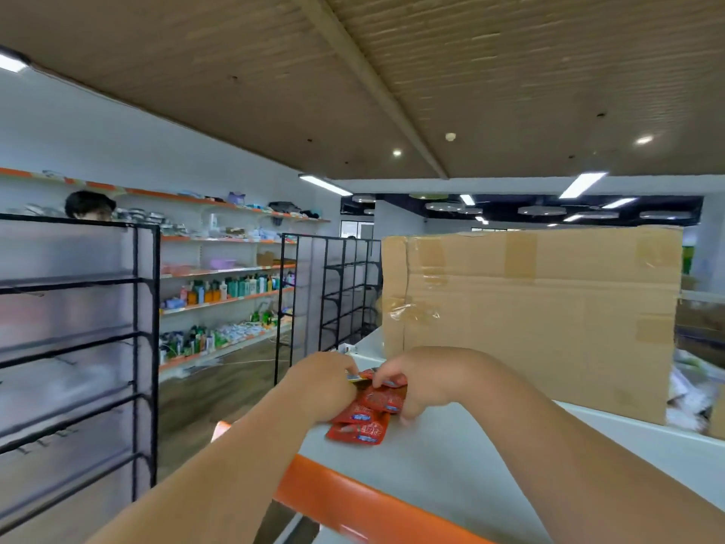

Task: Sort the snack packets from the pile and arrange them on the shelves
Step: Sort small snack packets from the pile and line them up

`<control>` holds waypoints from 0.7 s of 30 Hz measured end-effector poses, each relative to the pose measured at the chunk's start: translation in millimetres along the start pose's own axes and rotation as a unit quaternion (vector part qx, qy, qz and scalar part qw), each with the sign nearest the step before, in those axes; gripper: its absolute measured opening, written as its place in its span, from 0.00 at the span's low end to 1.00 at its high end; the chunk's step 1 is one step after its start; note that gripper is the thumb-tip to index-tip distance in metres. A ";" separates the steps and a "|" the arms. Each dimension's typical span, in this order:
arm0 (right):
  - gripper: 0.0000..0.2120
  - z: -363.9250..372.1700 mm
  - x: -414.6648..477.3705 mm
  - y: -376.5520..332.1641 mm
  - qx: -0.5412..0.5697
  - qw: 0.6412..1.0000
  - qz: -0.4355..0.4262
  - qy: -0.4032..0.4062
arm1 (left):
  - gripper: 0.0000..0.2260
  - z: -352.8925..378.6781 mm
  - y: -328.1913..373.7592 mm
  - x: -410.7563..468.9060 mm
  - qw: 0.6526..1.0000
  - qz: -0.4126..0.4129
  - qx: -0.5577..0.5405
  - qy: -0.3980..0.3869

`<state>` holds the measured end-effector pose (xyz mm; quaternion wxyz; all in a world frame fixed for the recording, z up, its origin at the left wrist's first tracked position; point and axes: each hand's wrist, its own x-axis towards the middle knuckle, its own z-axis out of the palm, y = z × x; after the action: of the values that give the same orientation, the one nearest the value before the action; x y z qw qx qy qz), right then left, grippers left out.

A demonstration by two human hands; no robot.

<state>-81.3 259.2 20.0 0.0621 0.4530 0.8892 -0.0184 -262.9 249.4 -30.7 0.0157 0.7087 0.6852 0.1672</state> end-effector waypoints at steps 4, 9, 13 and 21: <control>0.24 15.2 6.9 3.8 0.061 0.997 0.002 0.038 | 0.14 6.9 -7.2 3.2 0.999 -0.002 -0.006 0.033; 0.13 14.8 -0.1 11.4 0.130 0.987 0.001 0.095 | 0.11 7.8 -5.5 -1.3 0.997 -0.009 0.055 0.061; 0.04 11.9 -1.5 15.7 0.164 0.970 -0.009 0.179 | 0.09 4.8 -5.2 -5.5 0.993 -0.005 0.082 0.082; 0.13 -0.7 -7.8 35.1 0.301 0.885 0.016 0.356 | 0.09 -4.3 -4.3 -12.9 0.946 0.048 -0.111 0.300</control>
<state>-48.5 273.6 22.5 -0.3972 0.4406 0.7958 -0.1214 -268.2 236.2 -30.5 -0.1203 0.6516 0.6001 0.4482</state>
